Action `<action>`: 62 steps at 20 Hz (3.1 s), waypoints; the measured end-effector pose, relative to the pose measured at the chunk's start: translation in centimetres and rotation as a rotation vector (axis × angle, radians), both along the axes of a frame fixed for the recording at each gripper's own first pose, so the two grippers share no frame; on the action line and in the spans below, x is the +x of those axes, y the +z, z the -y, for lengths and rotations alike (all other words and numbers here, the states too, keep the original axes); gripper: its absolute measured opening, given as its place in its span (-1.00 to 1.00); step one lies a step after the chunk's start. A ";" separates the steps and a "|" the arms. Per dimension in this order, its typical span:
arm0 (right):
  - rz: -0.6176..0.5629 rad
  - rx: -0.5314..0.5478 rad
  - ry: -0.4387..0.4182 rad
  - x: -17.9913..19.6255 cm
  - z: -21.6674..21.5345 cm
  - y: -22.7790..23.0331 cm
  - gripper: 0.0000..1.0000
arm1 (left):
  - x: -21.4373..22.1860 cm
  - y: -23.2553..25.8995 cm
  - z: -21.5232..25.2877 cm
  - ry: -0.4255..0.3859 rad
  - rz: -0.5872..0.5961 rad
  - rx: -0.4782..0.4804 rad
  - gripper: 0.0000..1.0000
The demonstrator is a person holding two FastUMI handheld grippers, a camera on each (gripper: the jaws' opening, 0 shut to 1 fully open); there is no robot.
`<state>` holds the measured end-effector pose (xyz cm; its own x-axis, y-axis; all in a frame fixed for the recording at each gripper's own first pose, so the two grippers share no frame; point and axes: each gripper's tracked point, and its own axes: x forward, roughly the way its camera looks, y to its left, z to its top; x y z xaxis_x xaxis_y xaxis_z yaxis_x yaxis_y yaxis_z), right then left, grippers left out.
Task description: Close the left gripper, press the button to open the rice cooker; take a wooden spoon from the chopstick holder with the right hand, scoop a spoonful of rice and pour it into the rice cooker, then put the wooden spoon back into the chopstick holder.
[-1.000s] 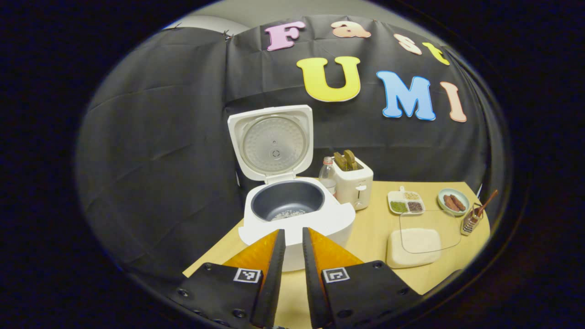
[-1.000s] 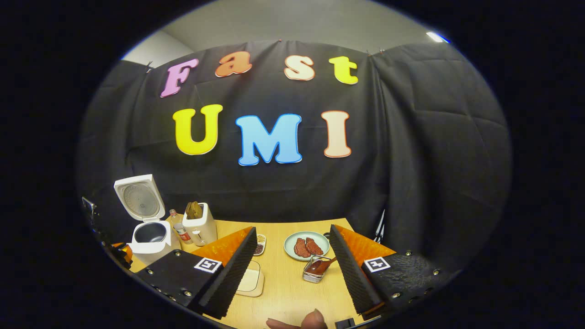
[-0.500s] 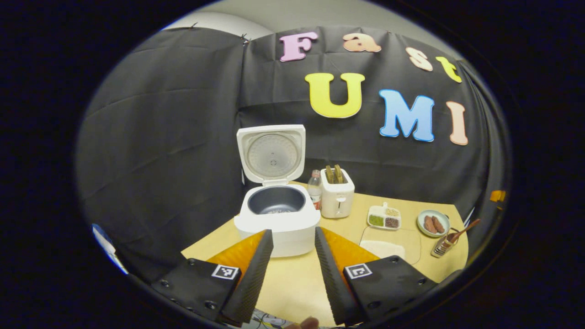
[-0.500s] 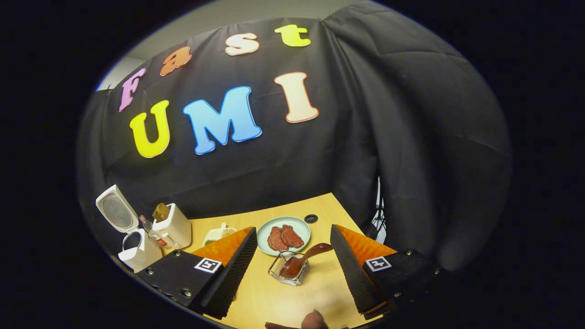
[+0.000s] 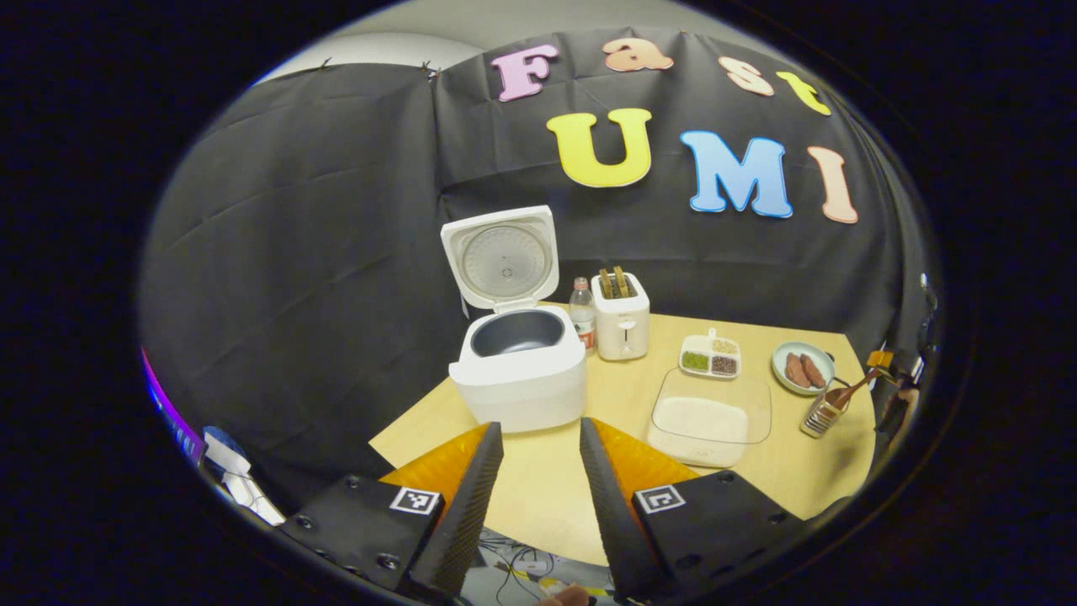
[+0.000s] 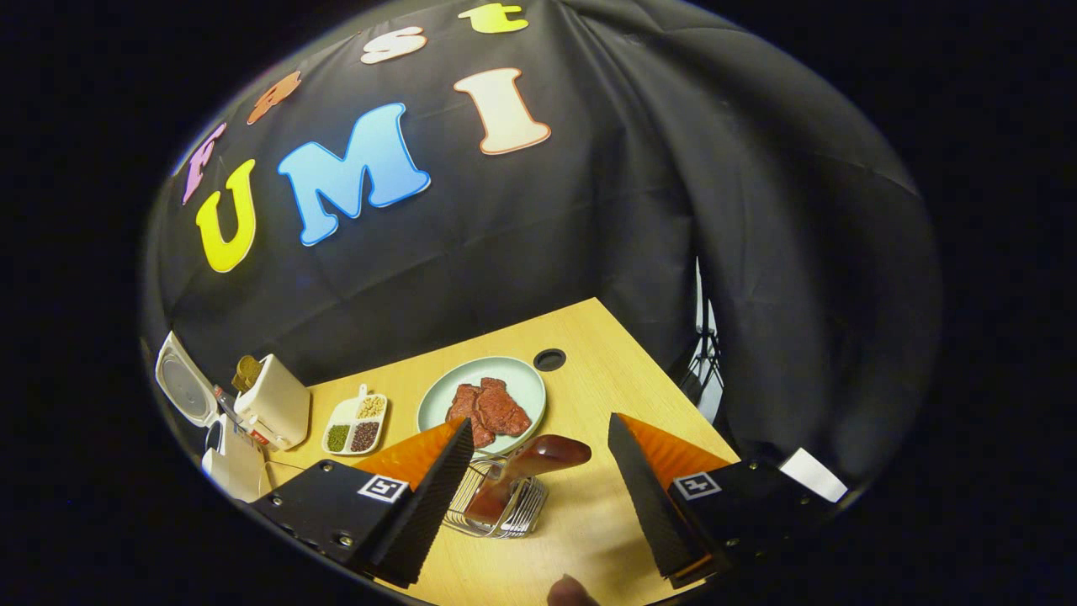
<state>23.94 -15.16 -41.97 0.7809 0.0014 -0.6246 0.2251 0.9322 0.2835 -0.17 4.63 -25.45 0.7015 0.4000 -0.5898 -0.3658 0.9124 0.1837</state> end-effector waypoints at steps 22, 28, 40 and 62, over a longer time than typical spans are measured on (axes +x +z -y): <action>-0.049 0.145 0.008 1.7 -4.2 3.0 -0.68 | -3.0 0.3 -0.6 0.023 0.065 -0.041 0.39; 0.095 0.109 0.082 0.2 -8.1 14.1 -0.67 | -3.9 2.1 -4.4 0.001 0.168 -0.094 0.38; 0.062 0.069 0.353 -4.5 -27.2 15.1 -0.67 | -8.8 3.5 -12.5 0.037 0.256 -0.158 0.55; -0.144 0.046 0.582 -3.1 -39.6 0.1 -0.67 | -8.7 1.5 -15.9 0.205 0.099 -0.061 0.58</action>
<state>20.86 24.40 -41.84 0.5516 0.4329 -0.7130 -0.2796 0.9013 0.3309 -8.87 20.51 -23.92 0.6649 0.5054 -0.5501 -0.5578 0.8257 0.0844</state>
